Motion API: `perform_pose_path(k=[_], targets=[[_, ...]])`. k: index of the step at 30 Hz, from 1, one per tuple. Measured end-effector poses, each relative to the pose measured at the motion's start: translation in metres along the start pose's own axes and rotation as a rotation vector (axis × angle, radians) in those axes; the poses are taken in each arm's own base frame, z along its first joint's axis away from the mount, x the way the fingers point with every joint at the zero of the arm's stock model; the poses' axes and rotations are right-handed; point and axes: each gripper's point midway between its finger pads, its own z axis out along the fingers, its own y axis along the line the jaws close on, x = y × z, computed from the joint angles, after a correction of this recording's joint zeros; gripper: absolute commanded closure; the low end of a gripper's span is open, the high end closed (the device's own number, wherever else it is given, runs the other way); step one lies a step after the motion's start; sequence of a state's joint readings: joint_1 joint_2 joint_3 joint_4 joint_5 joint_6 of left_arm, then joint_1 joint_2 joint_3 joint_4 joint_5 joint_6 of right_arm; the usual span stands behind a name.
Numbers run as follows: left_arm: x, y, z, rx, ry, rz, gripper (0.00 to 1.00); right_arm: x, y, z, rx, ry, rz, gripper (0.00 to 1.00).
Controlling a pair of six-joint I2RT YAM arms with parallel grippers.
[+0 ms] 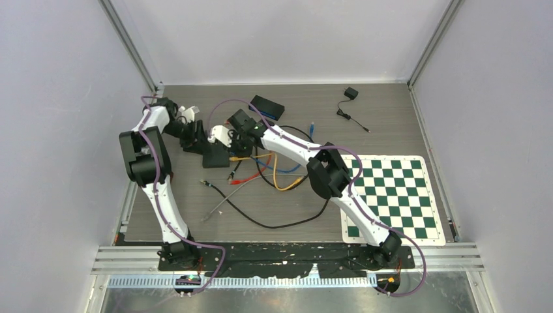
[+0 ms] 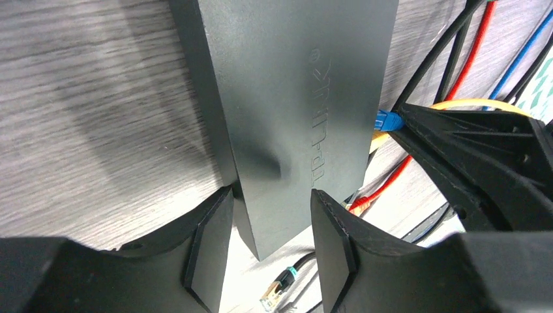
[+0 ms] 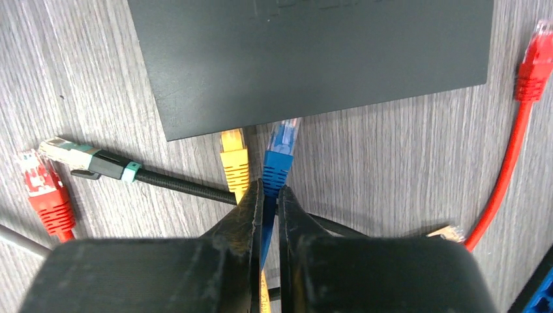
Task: Insert the plug into the switch port
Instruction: Insert the connector into the switch port.
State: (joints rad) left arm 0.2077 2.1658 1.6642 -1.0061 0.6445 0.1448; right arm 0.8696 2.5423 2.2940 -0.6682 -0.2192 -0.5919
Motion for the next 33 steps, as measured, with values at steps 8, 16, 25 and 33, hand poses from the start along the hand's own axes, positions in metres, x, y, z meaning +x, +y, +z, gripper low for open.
perform_pose_path(k=[8,16,25,33], targets=[[-0.002,0.004,-0.002,-0.056,-0.006,-0.088,0.49,-0.006,0.005,0.003,-0.024,-0.014,-0.141,0.95],[-0.002,0.007,-0.003,-0.069,-0.008,-0.097,0.49,-0.009,0.008,0.006,-0.047,-0.031,-0.230,0.95],[-0.001,0.009,-0.001,-0.059,0.015,-0.062,0.51,-0.010,0.006,0.007,-0.055,-0.040,-0.331,0.95],[-0.001,0.009,-0.001,-0.059,0.018,-0.055,0.52,-0.011,0.005,0.007,-0.059,-0.041,-0.400,0.95]])
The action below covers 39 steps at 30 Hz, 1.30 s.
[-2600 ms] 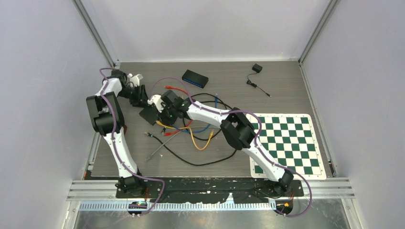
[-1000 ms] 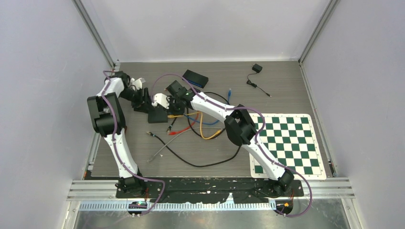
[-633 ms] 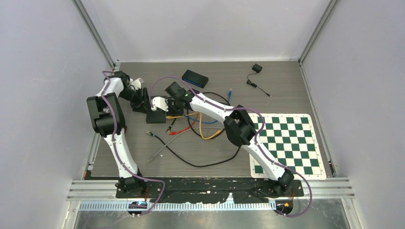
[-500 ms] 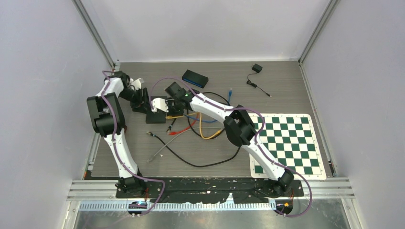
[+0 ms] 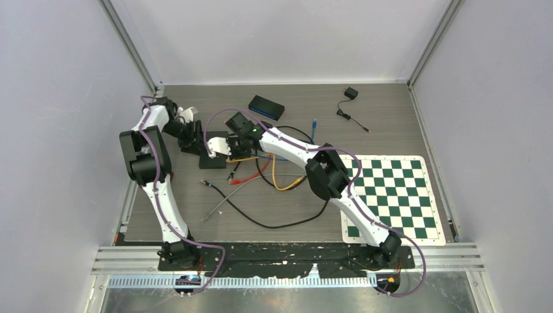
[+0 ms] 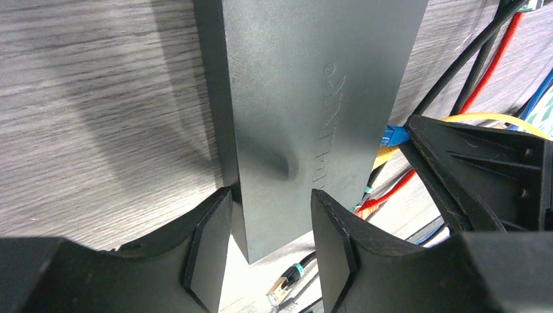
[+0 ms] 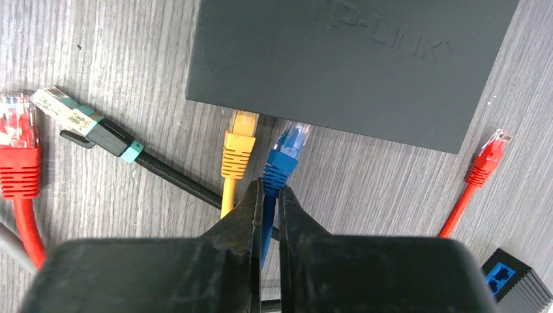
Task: Insert the plug into the switch port
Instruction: Insert the connector into the switch port.
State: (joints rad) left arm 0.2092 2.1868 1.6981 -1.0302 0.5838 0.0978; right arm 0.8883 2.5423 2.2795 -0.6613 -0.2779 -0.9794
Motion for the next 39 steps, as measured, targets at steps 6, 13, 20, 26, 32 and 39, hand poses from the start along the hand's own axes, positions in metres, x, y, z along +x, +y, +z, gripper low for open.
perform_pose_path(k=[6,13,20,26,32,39], targets=[[-0.002,0.000,0.000,0.003,-0.006,0.003,0.52,0.000,-0.001,0.000,-0.002,-0.004,-0.034,0.95],[-0.006,0.001,0.003,0.004,-0.033,0.008,0.54,0.000,-0.003,0.001,0.003,-0.003,-0.049,0.95],[-0.004,0.001,0.005,0.007,-0.057,0.018,0.54,-0.003,0.002,-0.001,-0.028,-0.010,-0.011,0.95],[-0.003,0.002,0.009,0.015,-0.071,0.025,0.54,0.000,0.002,0.002,-0.031,-0.006,-0.055,0.95],[-0.003,0.001,0.010,0.029,-0.073,0.032,0.55,0.001,-0.001,0.009,-0.002,-0.014,-0.072,0.95],[-0.003,0.001,0.010,0.035,-0.084,0.037,0.57,0.000,-0.002,0.010,0.002,-0.016,-0.064,0.95]])
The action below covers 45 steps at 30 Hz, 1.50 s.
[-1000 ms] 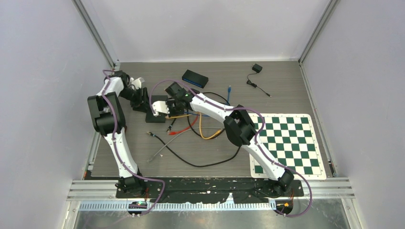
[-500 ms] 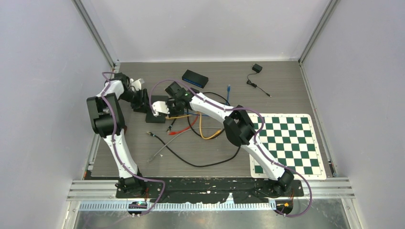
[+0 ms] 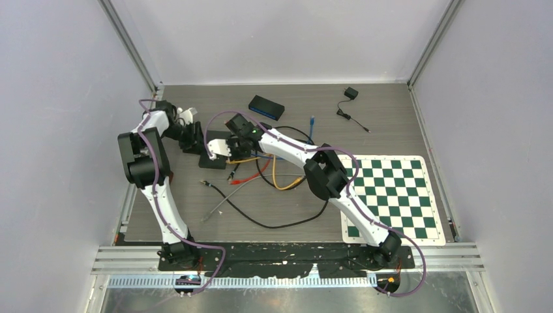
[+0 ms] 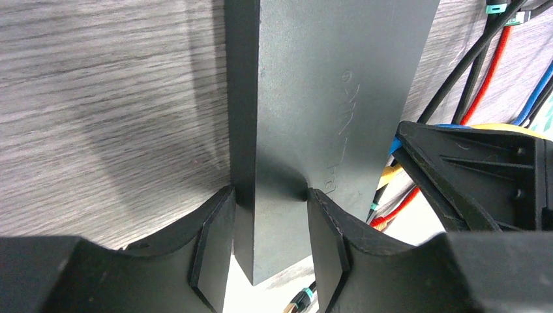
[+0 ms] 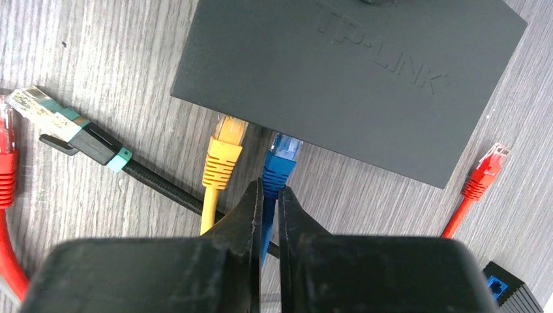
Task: Insert the plug into the switch port
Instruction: Insert the connector into the switch port.
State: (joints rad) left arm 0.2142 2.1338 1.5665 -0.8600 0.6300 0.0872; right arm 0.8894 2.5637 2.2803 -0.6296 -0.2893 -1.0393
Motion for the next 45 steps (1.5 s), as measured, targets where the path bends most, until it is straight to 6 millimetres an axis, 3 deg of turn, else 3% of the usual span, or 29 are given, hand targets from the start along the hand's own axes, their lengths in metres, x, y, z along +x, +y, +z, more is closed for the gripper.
perform_pose_path(k=[8,17,21,25,27,31,33,37,41,43,45], targets=[[0.000,0.001,-0.001,0.004,-0.020,-0.023,0.60,0.000,-0.003,0.001,0.021,0.000,0.035,0.95],[-0.003,0.011,-0.008,-0.016,-0.055,-0.034,0.56,-0.003,-0.018,0.009,0.102,-0.036,0.046,0.94],[-0.003,0.017,-0.013,-0.039,-0.064,-0.078,0.52,-0.005,-0.023,0.012,0.159,-0.072,0.037,0.81],[0.003,0.017,-0.014,-0.068,-0.039,-0.133,0.51,-0.007,-0.015,0.008,0.189,-0.114,0.020,0.70],[0.007,0.011,-0.015,-0.061,-0.021,-0.166,0.51,-0.011,-0.013,0.003,0.215,-0.136,0.008,0.51],[0.000,-0.006,-0.018,-0.049,-0.018,-0.187,0.50,-0.029,-0.020,-0.020,0.281,-0.191,0.006,0.34],[-0.008,-0.014,-0.025,-0.049,-0.039,-0.178,0.49,-0.042,-0.028,-0.042,0.324,-0.227,0.018,0.30],[-0.025,-0.028,-0.043,-0.058,-0.098,-0.156,0.50,-0.056,-0.049,-0.094,0.425,-0.289,0.057,0.29],[-0.029,-0.036,-0.062,-0.110,-0.167,-0.152,0.50,-0.059,-0.057,-0.143,0.494,-0.329,0.203,0.31],[-0.019,-0.040,-0.070,-0.146,-0.199,-0.160,0.51,-0.059,-0.056,-0.164,0.526,-0.355,0.344,0.34],[-0.004,-0.048,-0.075,-0.185,-0.237,-0.164,0.52,-0.057,-0.050,-0.169,0.527,-0.365,0.408,0.37]])
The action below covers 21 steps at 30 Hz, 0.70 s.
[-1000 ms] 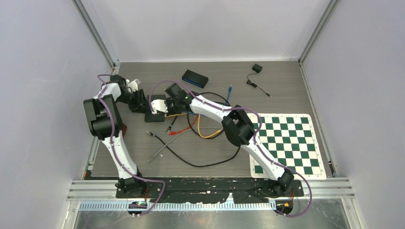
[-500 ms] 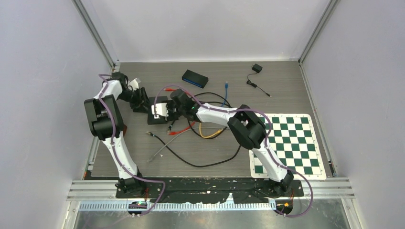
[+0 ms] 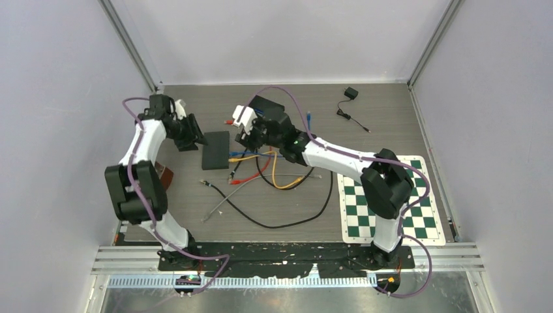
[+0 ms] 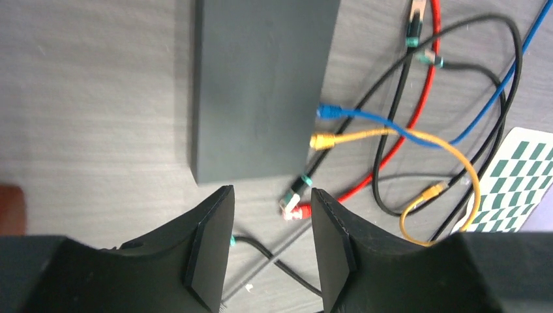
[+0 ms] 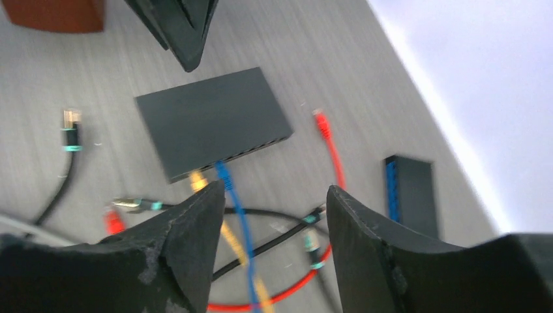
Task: Insert the plug into the switch port
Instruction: Insert the connector into the switch port, then pick up the connector from the center of the board.
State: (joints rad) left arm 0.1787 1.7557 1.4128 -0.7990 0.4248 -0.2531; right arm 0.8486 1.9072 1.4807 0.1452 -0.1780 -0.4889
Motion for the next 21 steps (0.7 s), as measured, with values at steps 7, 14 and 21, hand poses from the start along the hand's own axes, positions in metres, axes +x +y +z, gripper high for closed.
perform_pose_path(k=[7,14,21], targets=[[0.054,-0.009,-0.023,-0.076,-0.109,-0.032,0.53,0.046,0.057,-0.030,0.009,0.135,0.343,0.40],[0.088,0.018,-0.036,-0.180,-0.192,-0.071,0.48,0.046,0.130,-0.031,-0.033,0.193,0.446,0.40],[0.107,0.034,-0.031,-0.205,-0.213,-0.133,0.49,0.032,0.174,0.010,-0.161,0.142,0.537,0.41]])
